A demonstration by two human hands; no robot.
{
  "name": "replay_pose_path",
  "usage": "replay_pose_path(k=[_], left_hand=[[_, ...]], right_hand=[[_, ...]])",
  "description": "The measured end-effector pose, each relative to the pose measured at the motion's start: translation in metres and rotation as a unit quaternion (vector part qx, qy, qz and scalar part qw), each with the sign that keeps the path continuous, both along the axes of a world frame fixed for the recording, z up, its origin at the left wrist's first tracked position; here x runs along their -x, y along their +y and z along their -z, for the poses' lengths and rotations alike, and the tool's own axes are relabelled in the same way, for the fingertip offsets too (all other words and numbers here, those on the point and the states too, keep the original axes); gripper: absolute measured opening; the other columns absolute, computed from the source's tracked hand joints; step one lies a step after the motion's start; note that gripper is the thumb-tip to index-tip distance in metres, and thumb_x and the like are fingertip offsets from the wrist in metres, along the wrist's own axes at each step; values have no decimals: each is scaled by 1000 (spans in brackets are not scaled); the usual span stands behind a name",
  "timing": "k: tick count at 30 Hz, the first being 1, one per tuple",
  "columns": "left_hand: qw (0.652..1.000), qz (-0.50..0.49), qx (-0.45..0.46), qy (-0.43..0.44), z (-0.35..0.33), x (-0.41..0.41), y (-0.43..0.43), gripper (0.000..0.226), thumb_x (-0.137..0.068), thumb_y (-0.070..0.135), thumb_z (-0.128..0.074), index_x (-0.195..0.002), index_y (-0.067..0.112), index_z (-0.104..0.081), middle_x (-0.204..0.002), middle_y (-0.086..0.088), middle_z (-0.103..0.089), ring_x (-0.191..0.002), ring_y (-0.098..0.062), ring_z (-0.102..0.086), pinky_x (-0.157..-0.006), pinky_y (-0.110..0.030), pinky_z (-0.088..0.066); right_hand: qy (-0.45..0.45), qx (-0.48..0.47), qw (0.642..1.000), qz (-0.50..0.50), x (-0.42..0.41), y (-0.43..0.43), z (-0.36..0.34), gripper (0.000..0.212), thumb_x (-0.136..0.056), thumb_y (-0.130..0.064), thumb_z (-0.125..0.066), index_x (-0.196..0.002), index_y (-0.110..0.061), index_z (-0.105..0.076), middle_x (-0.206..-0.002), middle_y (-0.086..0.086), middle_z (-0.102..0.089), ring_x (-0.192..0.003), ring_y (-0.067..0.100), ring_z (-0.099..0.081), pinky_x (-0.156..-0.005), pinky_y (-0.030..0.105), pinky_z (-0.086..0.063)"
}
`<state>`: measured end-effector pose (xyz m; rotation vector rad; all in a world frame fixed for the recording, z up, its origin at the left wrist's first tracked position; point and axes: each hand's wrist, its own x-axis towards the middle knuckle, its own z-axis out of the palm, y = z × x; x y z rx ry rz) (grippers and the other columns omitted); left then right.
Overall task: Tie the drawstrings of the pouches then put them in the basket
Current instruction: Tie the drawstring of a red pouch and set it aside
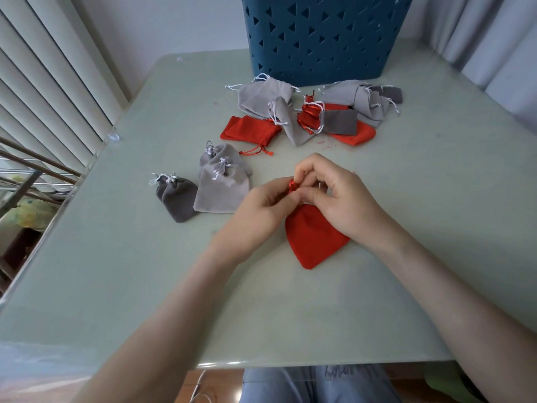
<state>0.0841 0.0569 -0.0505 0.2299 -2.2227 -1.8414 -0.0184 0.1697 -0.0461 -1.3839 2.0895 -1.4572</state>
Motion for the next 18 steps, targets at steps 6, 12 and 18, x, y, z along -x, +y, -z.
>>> replay_pose_path(k=[6, 12, 18], left_hand=[[996, -66, 67, -1, 2, 1, 0, 18, -94, 28, -51, -93, 20, -67, -75, 12, -63, -72, -1, -52, -74, -28, -44], [989, -142, 41, 1, 2, 6, 4, 31, -99, 17, -45, -74, 18, -62, -60, 11, -54, -60, -4, -47, -64, -21, -41], [986, -157, 56, 29, 1, 8, 9, 26, -99, 12, -44, -100, 13, -70, -72, 12, -63, -64, 5, -51, -68, -14, -42]], right_hand=[[32, -8, 999, 10, 0, 1, 0, 17, -87, -6, -62, -89, -18, -50, -71, -4, -65, -72, 26, -59, -73, 35, -45], [-14, -5, 1000, 3, 0, -3, -2, 19, -86, -3, -62, -97, -10, -48, -71, -6, -66, -72, 3, -62, -74, 18, -47], [-125, 26, 990, 63, 2, -7, 2, 22, -87, -2, -60, -89, -21, -50, -65, -6, -65, -71, 9, -65, -77, 25, -51]])
